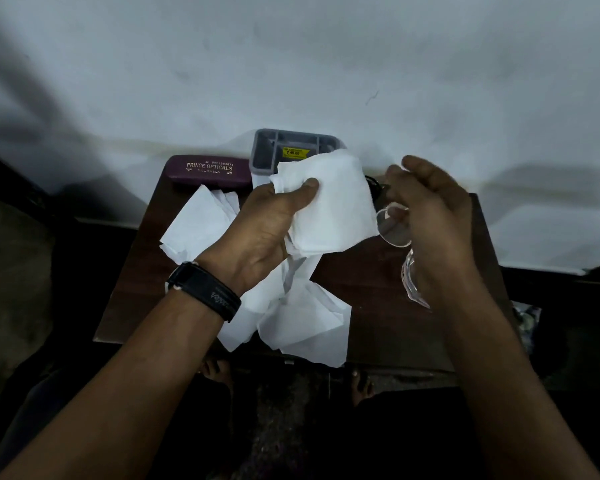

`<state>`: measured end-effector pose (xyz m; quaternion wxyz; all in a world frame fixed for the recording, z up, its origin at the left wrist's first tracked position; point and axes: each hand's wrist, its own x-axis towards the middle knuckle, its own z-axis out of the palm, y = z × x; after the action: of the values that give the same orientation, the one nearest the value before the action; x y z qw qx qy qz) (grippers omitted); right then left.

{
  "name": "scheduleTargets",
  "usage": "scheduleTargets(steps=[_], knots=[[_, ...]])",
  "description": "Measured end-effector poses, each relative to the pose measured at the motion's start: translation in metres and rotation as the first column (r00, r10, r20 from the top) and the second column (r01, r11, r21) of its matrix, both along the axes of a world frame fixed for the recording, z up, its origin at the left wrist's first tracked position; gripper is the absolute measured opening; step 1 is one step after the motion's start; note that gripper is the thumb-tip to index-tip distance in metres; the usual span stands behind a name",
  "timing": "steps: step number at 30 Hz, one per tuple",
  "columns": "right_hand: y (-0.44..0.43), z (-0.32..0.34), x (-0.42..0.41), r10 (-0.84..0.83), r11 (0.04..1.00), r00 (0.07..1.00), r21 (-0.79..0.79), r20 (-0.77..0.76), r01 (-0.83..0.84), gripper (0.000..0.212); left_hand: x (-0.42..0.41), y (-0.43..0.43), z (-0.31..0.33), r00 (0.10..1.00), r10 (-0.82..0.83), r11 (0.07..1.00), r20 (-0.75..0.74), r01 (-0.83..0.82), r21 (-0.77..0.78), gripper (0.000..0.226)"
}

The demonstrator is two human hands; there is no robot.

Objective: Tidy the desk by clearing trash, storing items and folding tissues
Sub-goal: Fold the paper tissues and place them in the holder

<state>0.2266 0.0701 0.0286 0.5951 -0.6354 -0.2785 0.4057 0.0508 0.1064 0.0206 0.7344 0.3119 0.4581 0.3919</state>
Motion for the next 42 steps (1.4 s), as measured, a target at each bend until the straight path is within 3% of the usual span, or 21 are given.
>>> scheduleTargets(steps=[2, 4, 6, 11, 14, 19, 25, 27, 31, 33, 35, 39, 42], knots=[[0.0, 0.0, 0.009, 0.204, 0.969, 0.972, -0.115, -0.12, -0.217, 0.037, -0.002, -0.001, 0.005, 0.998, -0.065, 0.998, 0.005, 0.065, 0.001, 0.028], [-0.004, 0.001, 0.008, 0.372, 0.901, 0.894, -0.134, -0.249, -0.412, 0.038, -0.003, -0.002, 0.007, 0.993, -0.121, 0.993, -0.014, 0.121, 0.016, 0.029], [-0.006, 0.0, 0.005, 0.429, 0.877, 0.875, -0.129, -0.226, -0.463, 0.036, -0.003, -0.002, 0.007, 0.987, -0.152, 0.987, -0.048, 0.154, 0.046, 0.031], [-0.005, -0.001, 0.003, 0.368, 0.915, 0.919, -0.125, -0.14, -0.385, 0.032, -0.01, 0.002, 0.0, 0.936, -0.251, 0.946, -0.246, 0.291, 0.141, 0.042], [-0.005, 0.001, 0.007, 0.337, 0.931, 0.935, -0.11, -0.114, -0.349, 0.025, -0.015, 0.005, -0.003, 0.911, -0.203, 0.942, -0.36, 0.281, 0.18, 0.043], [-0.006, 0.001, 0.007, 0.358, 0.924, 0.922, -0.087, -0.144, -0.373, 0.023, -0.017, 0.007, -0.001, 0.921, -0.147, 0.947, -0.361, 0.236, 0.217, 0.032], [-0.005, 0.0, 0.008, 0.335, 0.937, 0.936, -0.062, -0.111, -0.343, 0.035, -0.017, 0.004, 0.005, 0.934, -0.109, 0.93, -0.34, 0.216, 0.296, 0.055], [-0.004, 0.0, 0.008, 0.304, 0.945, 0.94, -0.078, -0.152, -0.318, 0.035, -0.015, 0.004, 0.005, 0.938, -0.081, 0.928, -0.338, 0.194, 0.318, 0.053], [-0.001, 0.006, 0.013, 0.263, 0.943, 0.865, -0.077, -0.427, -0.325, 0.014, -0.014, 0.004, 0.004, 0.936, -0.025, 0.917, -0.352, 0.161, 0.366, 0.051], [-0.002, 0.007, 0.012, 0.272, 0.927, 0.841, -0.107, -0.467, -0.36, 0.038, -0.014, 0.004, 0.003, 0.928, -0.01, 0.901, -0.373, 0.17, 0.398, 0.051], [-0.003, 0.004, 0.007, 0.311, 0.91, 0.873, -0.146, -0.376, -0.387, 0.049, -0.015, 0.004, 0.001, 0.924, 0.002, 0.893, -0.383, 0.171, 0.417, 0.051], [-0.004, -0.003, 0.004, 0.252, 0.947, 0.925, -0.125, -0.286, -0.297, 0.043, -0.015, 0.003, 0.002, 0.929, 0.01, 0.902, -0.369, 0.15, 0.404, 0.051], [-0.002, -0.004, 0.007, 0.211, 0.967, 0.96, -0.103, -0.182, -0.232, 0.041, -0.012, 0.007, 0.007, 0.969, -0.002, 0.968, -0.248, 0.063, 0.241, 0.041]])
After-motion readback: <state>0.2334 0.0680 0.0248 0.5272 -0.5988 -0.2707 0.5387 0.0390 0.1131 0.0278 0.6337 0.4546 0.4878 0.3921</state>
